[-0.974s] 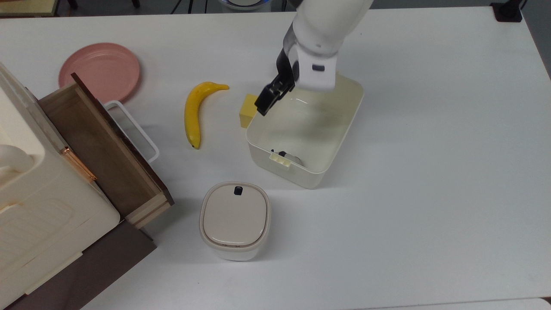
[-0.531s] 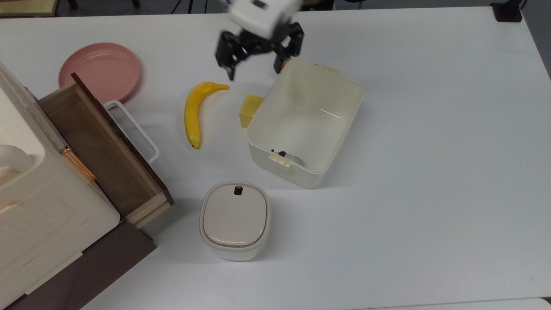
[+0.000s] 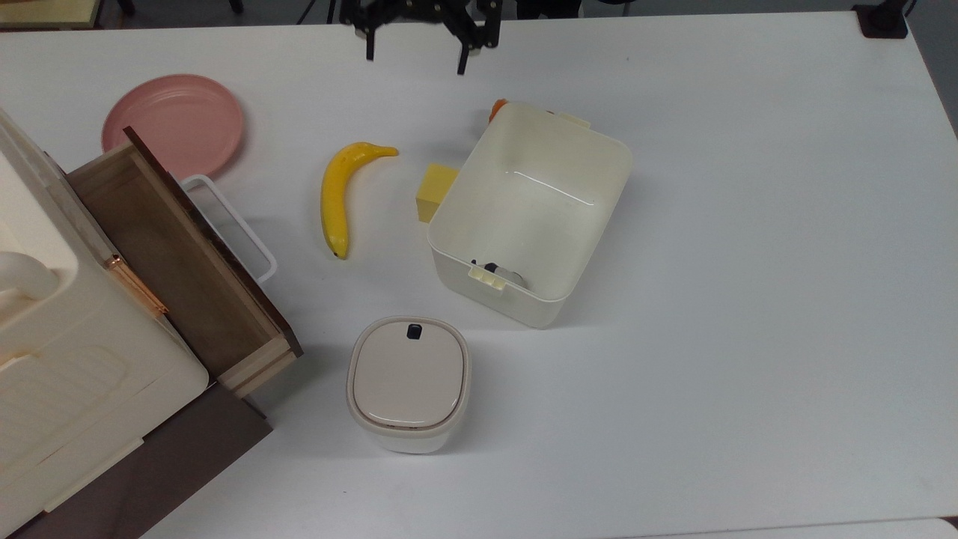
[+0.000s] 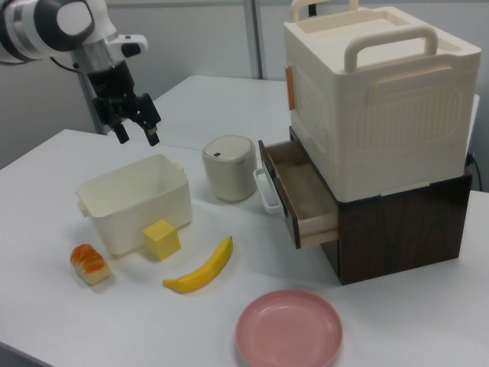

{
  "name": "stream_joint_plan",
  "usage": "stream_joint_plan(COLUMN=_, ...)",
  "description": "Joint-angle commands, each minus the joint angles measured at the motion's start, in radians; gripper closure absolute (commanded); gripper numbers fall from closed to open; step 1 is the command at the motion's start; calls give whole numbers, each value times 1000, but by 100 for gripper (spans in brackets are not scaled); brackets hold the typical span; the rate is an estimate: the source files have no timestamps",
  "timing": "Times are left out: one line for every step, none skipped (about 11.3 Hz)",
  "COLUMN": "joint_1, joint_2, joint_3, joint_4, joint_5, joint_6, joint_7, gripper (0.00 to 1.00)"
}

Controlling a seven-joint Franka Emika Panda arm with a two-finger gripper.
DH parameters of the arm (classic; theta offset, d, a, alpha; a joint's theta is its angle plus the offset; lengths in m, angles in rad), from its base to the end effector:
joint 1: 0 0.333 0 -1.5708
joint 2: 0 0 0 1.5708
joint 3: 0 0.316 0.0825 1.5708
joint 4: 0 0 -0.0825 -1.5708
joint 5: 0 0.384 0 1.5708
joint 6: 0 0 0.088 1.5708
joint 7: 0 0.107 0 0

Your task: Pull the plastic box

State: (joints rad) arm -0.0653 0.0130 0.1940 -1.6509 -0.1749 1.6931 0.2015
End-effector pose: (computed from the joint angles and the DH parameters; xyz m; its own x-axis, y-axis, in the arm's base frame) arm 0.5653 0.0557 0.5915 0.9969 -0.0489 0.0613 -0.0583 -0.9851 0.1618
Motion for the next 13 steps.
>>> stream_joint_plan(joint_1=79, joint_2=-65, joint_3=-108, joint_4=-23, joint_5=60, joint_6=-41, joint_7=12, gripper=0)
stream_joint_plan(joint_1=84, joint_2=-67, joint_3=-122, joint_4=-20, joint_5=67, joint_6=-67, joint_7=-20, gripper=0)
stream_joint_plan(joint_1=85, joint_2=-68, joint_3=-134, joint_4=-9, joint_5=71, joint_6=-91, joint_7=-80, gripper=0)
stream_joint_plan(joint_1=85, joint_2=-67, joint_3=-155, joint_4=-9, joint_5=89, joint_6=-98, joint_7=-121, gripper=0)
stream_joint_plan(joint_1=85, joint_2=-61, joint_3=-174, joint_4=-10, joint_5=122, joint_6=-89, joint_7=-129, gripper=0)
stream_joint_plan(joint_1=85, joint_2=-56, joint_3=-176, joint_4=-10, joint_5=133, joint_6=-86, joint_7=-131, gripper=0)
stream_joint_plan(joint_1=79, joint_2=-57, joint_3=-182, joint_4=-12, joint_5=140, joint_6=-79, joint_7=-131, gripper=0)
stream_joint_plan(joint_1=81, joint_2=-56, joint_3=-203, joint_4=-15, joint_5=165, joint_6=-79, joint_7=-134, gripper=0)
stream_joint_plan(joint_1=81, joint_2=-54, joint_3=-205, joint_4=-17, joint_5=184, joint_6=-79, joint_7=-143, gripper=0)
stream_joint_plan(joint_1=78, joint_2=-54, joint_3=-205, joint_4=-21, joint_5=186, joint_6=-79, joint_7=-146, gripper=0)
stream_joint_plan(joint_1=79, joint_2=-51, joint_3=-205, joint_4=-30, joint_5=186, joint_6=-79, joint_7=-148, gripper=0)
stream_joint_plan(joint_1=81, joint_2=-50, joint_3=-205, joint_4=-32, joint_5=186, joint_6=-78, joint_7=-148, gripper=0)
stream_joint_plan(joint_1=79, joint_2=-48, joint_3=-205, joint_4=-30, joint_5=187, joint_6=-78, joint_7=-148, gripper=0)
